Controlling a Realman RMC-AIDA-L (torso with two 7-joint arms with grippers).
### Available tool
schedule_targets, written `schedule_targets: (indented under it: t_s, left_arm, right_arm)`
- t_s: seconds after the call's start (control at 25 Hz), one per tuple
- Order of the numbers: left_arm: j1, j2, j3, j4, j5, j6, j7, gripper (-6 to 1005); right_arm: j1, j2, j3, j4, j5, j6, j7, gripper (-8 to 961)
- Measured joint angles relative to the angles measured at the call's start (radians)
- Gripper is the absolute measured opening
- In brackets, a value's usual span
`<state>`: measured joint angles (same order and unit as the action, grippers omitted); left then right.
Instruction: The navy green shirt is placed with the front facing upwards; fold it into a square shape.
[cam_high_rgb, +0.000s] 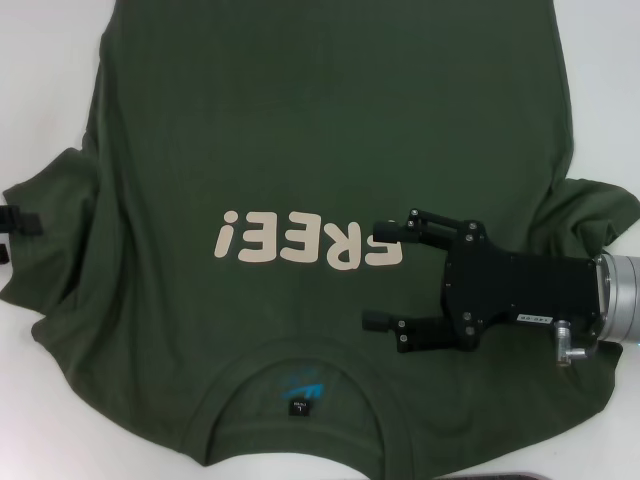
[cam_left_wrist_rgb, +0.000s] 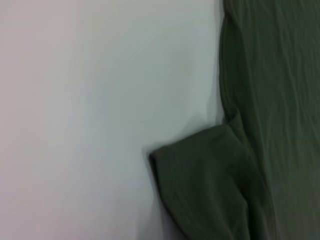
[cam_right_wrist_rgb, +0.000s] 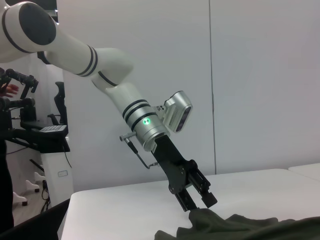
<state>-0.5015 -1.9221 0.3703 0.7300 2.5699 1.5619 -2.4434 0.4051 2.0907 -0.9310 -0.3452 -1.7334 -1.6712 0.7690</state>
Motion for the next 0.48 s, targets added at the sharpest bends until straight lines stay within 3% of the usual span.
schedule_targets:
  t_s: [0.48]
  left_arm:
    - [-0.017, -0.002, -0.001, -0.036, 0.023, -0.020, 0.009, 758]
  right_arm:
    - [-0.005, 0.000, 0.000, 0.000, 0.000, -0.005, 0.000, 925]
